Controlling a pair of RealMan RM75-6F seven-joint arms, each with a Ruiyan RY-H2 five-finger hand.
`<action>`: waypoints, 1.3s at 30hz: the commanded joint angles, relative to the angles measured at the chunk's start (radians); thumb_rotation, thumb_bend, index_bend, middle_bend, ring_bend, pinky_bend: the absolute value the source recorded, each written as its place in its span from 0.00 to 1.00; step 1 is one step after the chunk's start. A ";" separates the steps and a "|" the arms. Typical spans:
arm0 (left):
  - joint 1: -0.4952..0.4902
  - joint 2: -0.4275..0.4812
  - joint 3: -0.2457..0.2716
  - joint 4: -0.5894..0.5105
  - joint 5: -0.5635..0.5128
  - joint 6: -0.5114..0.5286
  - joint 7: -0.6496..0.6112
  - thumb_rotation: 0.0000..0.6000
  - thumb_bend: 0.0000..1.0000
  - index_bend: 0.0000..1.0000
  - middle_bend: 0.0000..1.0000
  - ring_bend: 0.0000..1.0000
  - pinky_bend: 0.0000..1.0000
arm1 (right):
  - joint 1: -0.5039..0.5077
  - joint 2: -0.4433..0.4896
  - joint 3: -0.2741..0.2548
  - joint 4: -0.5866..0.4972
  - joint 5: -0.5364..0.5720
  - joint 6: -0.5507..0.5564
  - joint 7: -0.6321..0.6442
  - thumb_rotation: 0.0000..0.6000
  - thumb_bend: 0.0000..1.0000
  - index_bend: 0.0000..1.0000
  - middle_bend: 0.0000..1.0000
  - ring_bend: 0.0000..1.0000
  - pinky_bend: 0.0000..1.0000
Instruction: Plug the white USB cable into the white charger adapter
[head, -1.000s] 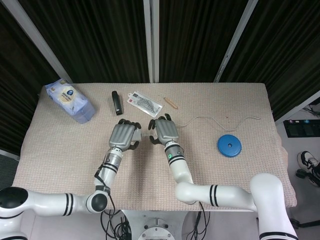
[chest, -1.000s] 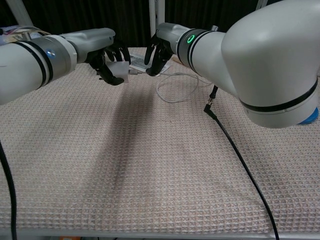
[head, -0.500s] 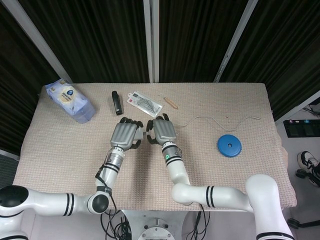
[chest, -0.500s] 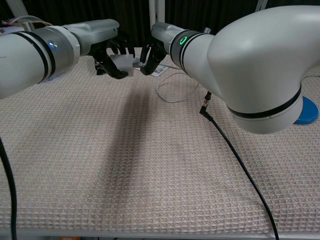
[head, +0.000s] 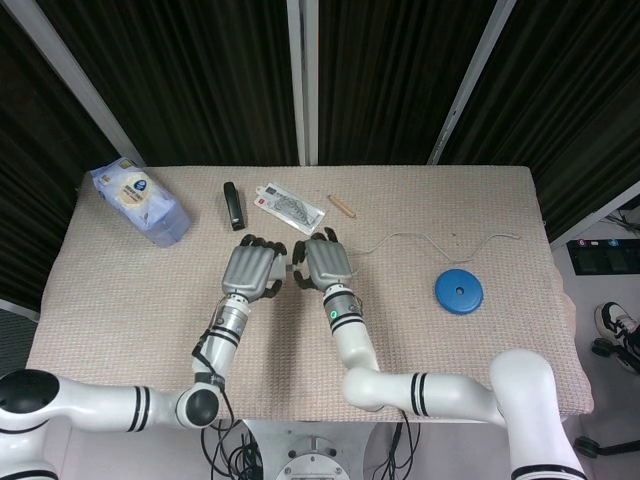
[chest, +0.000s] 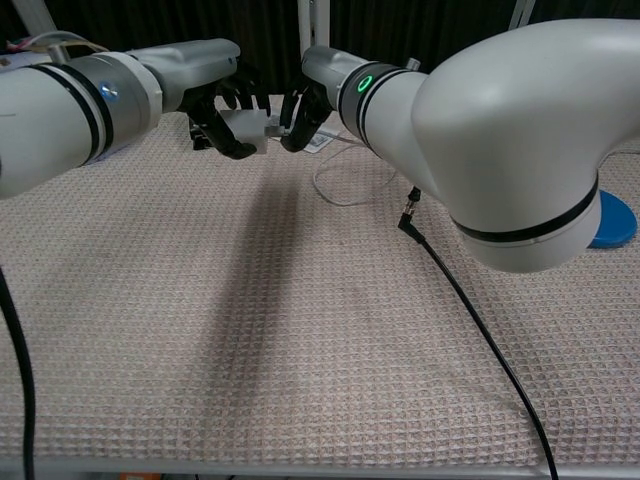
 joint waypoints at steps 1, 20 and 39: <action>-0.001 0.001 -0.001 -0.001 -0.002 0.000 0.000 1.00 0.40 0.43 0.41 0.22 0.16 | 0.001 -0.005 0.001 0.003 -0.002 0.002 -0.001 1.00 0.32 0.59 0.44 0.17 0.00; -0.013 -0.006 0.001 -0.007 -0.007 0.010 0.011 1.00 0.40 0.43 0.41 0.22 0.16 | 0.011 -0.035 0.018 0.026 -0.012 0.003 -0.002 1.00 0.33 0.60 0.45 0.18 0.00; 0.018 0.016 0.055 0.051 -0.008 -0.045 -0.021 1.00 0.40 0.31 0.30 0.11 0.15 | -0.063 0.121 -0.006 -0.128 0.000 0.007 -0.043 1.00 0.09 0.00 0.18 0.05 0.00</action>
